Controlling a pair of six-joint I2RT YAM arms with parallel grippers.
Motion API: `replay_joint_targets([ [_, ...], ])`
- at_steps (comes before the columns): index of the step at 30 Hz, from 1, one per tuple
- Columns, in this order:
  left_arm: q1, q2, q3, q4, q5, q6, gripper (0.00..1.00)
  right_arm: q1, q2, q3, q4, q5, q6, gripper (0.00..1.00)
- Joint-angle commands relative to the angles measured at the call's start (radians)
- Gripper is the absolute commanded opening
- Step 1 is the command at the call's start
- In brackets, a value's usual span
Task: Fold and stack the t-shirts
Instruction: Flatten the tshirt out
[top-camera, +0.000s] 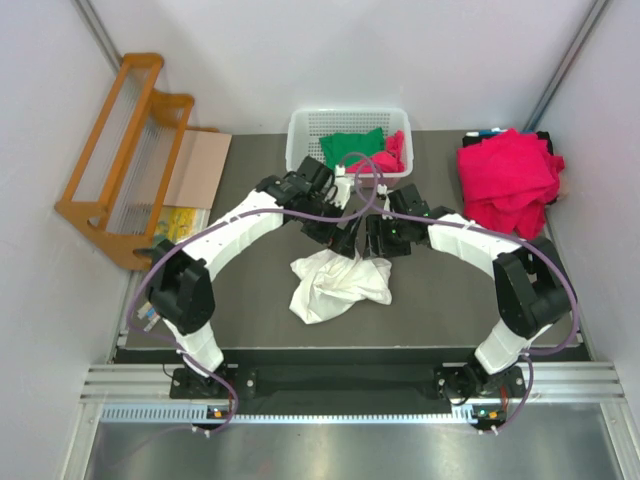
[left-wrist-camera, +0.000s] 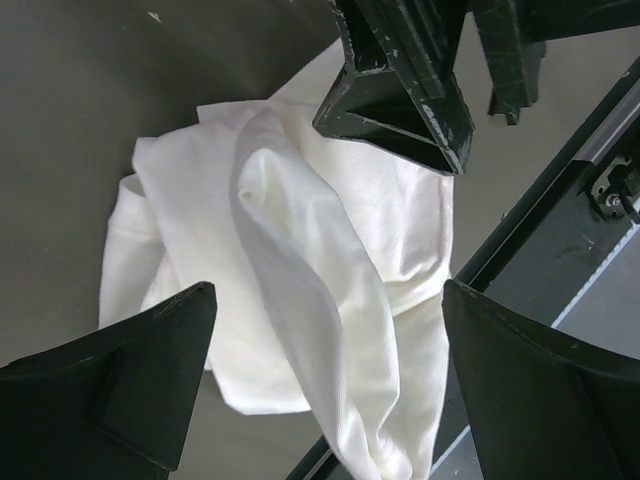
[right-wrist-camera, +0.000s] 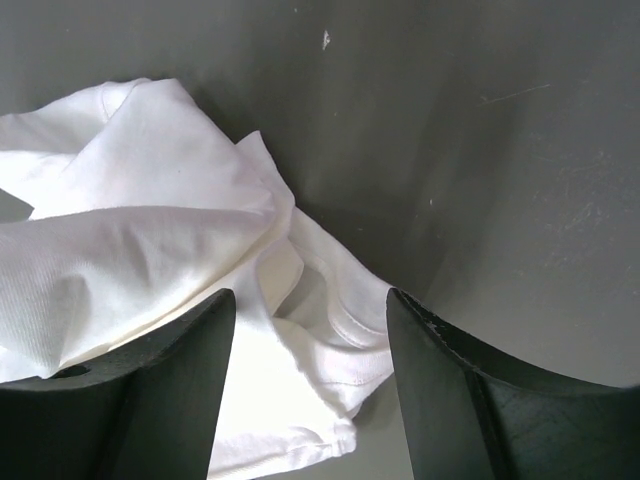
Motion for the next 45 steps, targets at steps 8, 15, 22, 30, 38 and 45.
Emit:
replay_joint_targets([
  [8,-0.010,0.119,0.062,0.042,-0.041,-0.019,0.82,-0.018,-0.056,-0.020,0.019,0.009,-0.001,0.57],
  [15,-0.006,0.073,0.087,0.025,-0.073,-0.006,0.00,-0.022,-0.050,-0.023,0.022,-0.002,-0.006,0.43],
  [22,0.164,-0.062,0.185,0.019,-0.102,-0.010,0.00,-0.022,-0.035,0.009,0.013,-0.007,-0.009,0.33],
  [30,0.361,-0.332,0.132,-0.147,-0.091,0.109,0.00,-0.026,-0.021,-0.018,0.039,-0.024,-0.011,0.30],
  [38,0.362,-0.480,-0.030,-0.169,-0.103,0.126,0.01,-0.026,0.075,0.014,0.083,-0.062,0.012,0.47],
  [45,0.362,-0.460,-0.025,-0.150,-0.084,0.105,0.00,-0.022,0.164,0.086,0.117,-0.137,0.051,0.57],
])
